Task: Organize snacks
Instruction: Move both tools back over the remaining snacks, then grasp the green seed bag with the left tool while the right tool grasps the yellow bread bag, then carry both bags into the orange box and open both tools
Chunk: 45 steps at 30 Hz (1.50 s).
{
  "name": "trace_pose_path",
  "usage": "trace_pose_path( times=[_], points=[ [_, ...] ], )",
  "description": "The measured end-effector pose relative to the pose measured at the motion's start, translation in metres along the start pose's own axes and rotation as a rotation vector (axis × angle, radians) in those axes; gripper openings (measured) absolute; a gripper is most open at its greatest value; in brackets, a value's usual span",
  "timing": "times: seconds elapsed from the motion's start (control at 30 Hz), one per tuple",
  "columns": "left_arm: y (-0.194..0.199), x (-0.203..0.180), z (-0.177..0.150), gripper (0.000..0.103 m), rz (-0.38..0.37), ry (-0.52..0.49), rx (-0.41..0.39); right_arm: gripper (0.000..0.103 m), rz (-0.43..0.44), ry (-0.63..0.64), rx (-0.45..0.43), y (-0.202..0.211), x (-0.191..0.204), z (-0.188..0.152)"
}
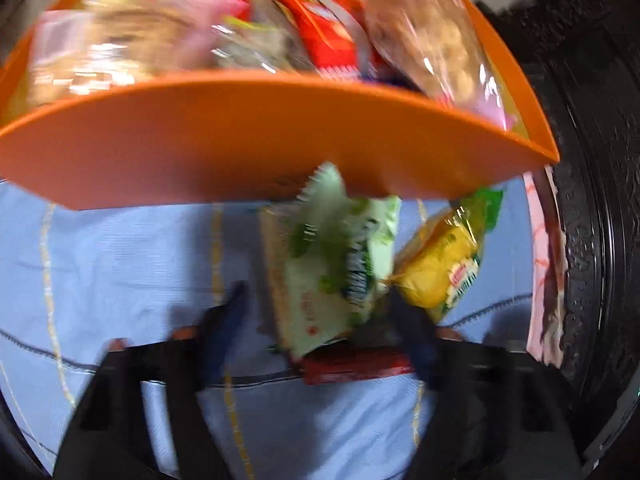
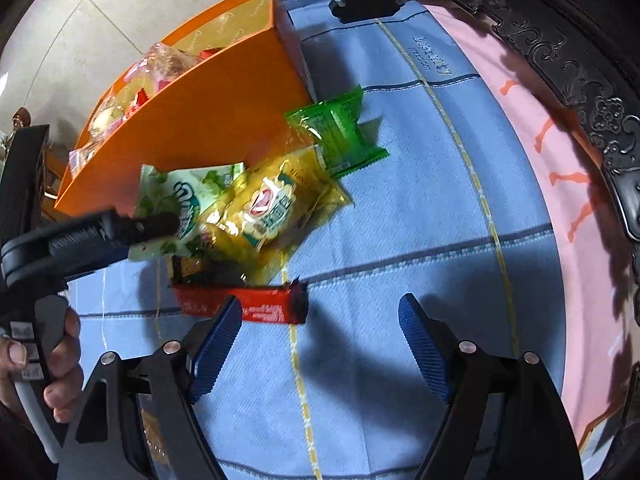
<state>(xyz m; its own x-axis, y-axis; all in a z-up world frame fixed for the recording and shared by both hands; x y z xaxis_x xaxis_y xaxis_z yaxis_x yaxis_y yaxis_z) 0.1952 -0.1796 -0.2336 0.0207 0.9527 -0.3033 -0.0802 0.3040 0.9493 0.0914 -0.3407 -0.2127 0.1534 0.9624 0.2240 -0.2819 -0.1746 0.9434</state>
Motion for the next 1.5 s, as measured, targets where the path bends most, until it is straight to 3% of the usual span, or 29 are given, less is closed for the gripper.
trace_pose_path(
  times=[0.03,0.1,0.17,0.2,0.47,0.67,0.73,0.8,0.9,1.13,1.5],
  points=[
    [-0.006,-0.004,-0.001,0.036,-0.017,0.001,0.024,0.081,-0.004,-0.01,0.004,-0.004,-0.002,0.003],
    [-0.006,-0.008,0.002,0.026,-0.027,-0.008,-0.001,0.081,-0.006,-0.023,0.007,-0.009,-0.005,0.009],
    [-0.001,-0.011,0.006,0.006,-0.037,-0.043,-0.04,0.081,-0.006,-0.038,0.003,-0.015,-0.006,0.017],
    [0.001,-0.013,0.006,0.005,-0.052,-0.051,-0.043,0.081,-0.003,-0.039,0.004,-0.017,-0.005,0.02],
    [0.041,0.024,-0.006,0.002,-0.069,-0.033,-0.108,0.086,0.004,-0.008,0.03,-0.044,0.019,0.042],
    [0.057,0.056,-0.022,0.002,-0.062,0.025,-0.119,0.087,-0.022,0.037,-0.023,-0.059,0.042,0.066],
    [0.062,0.067,-0.023,0.002,-0.057,0.034,-0.118,0.077,-0.005,0.104,0.011,-0.072,0.056,0.067],
    [0.063,0.072,-0.023,0.002,-0.056,0.04,-0.116,0.057,0.009,0.146,0.002,-0.071,0.064,0.068],
    [0.067,0.071,-0.025,0.002,-0.069,0.041,-0.119,0.052,0.023,0.179,-0.059,-0.043,0.073,0.068],
    [0.083,0.062,-0.028,0.002,-0.101,0.02,-0.148,0.051,0.083,0.205,-0.125,0.02,0.072,0.051],
    [0.13,0.052,-0.033,0.002,-0.145,-0.01,-0.212,0.052,0.106,0.217,-0.216,0.069,0.079,0.06]
  ],
)
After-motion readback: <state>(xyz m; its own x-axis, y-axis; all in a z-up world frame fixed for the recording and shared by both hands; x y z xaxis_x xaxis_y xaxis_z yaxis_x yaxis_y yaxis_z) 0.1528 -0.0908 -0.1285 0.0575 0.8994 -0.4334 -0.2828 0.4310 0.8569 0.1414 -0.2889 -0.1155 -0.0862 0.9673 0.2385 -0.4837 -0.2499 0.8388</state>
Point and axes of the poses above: each gripper's, at about its wrist camera, not at the fingertips, and y roughly against the way its jaws point, x to its left, z to its top, the point moved 10 cm from there along -y, roughly the way its jaws point, and after that the axes turned 5 degrees about y, right-handed, at the moved point
